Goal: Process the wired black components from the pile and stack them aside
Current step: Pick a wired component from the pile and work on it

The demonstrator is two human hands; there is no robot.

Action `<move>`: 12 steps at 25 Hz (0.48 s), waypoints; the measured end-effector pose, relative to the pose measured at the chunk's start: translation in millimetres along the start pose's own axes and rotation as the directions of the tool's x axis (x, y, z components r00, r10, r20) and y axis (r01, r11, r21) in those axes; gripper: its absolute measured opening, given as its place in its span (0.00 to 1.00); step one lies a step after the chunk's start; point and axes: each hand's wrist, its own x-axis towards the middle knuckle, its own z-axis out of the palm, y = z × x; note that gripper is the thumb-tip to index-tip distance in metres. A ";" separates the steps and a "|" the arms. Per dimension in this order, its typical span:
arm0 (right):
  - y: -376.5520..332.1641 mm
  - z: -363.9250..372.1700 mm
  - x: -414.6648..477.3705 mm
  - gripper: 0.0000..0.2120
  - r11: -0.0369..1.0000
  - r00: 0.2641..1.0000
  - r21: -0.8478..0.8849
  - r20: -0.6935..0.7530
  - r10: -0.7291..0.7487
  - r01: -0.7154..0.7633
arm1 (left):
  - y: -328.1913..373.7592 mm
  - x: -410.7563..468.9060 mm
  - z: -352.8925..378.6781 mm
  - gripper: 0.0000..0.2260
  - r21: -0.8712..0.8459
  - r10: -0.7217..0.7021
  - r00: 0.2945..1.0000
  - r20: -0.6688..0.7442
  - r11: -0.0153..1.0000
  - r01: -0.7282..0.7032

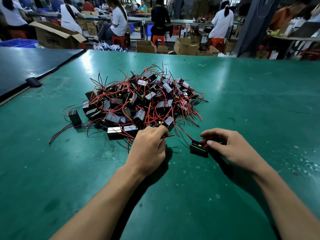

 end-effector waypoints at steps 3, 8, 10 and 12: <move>-7.7 2.6 -3.0 0.12 0.958 0.978 -0.269 -0.155 -0.142 0.097 | -0.3 -0.7 -2.5 0.04 -0.006 0.035 0.999 -0.016 0.999 -0.035; -37.1 31.3 2.6 0.05 0.841 0.869 -0.419 -0.199 -0.452 0.341 | -1.5 0.0 -4.6 0.05 0.038 0.082 0.996 -0.021 0.996 -0.081; -38.8 48.2 6.5 0.08 0.861 0.890 -0.378 -0.167 -0.425 0.340 | -3.1 -0.2 -5.7 0.06 0.036 0.101 0.995 -0.009 0.994 -0.100; -32.6 61.2 8.0 0.09 0.872 0.916 -0.384 -0.132 -0.378 0.304 | -4.7 0.4 -7.3 0.07 0.009 0.121 0.993 0.008 0.993 -0.121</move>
